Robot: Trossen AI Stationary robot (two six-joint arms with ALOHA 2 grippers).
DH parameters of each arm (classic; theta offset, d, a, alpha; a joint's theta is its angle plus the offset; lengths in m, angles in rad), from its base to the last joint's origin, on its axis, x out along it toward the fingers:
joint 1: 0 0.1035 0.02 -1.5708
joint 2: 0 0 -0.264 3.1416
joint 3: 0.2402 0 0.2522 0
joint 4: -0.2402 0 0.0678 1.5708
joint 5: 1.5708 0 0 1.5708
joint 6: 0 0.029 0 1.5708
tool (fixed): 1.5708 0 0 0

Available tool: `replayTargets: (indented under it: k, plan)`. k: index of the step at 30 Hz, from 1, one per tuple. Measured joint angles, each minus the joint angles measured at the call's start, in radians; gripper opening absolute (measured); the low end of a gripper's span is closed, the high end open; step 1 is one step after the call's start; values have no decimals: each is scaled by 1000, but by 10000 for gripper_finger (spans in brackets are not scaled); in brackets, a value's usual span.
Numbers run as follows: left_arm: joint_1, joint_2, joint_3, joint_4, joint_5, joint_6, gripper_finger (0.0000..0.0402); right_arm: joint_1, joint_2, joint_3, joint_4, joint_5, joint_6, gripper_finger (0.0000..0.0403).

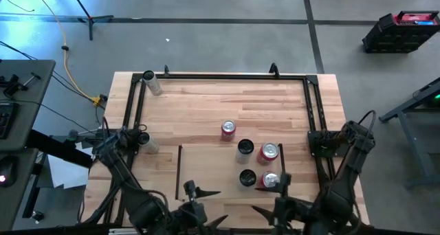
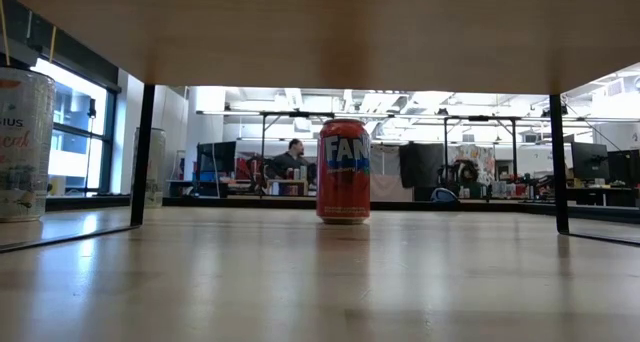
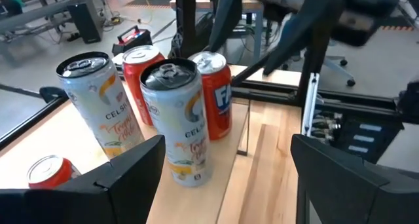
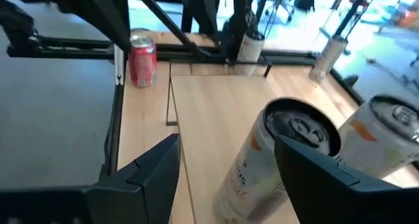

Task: Place canned beverage on shelf
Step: Put the bottom white yellow soda can on the shelf aligned with the white yellow soda can

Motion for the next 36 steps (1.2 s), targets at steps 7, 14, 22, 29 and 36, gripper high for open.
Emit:
replayTargets:
  k: [7,14,22,29,36]
  plan:
    - [7,0,-28,7,-11,-4,321,52,0,55,-16,65,-43,232]
    - [26,1,-97,14,27,-58,321,42,0,65,-306,-41,157,231]
    - [27,1,-104,29,26,-58,321,23,0,65,-416,-63,292,231]
    - [26,1,-104,41,26,-55,321,-15,0,63,-342,-72,221,231]
    - [17,1,-104,51,52,-53,321,-53,0,62,-320,-129,186,231]
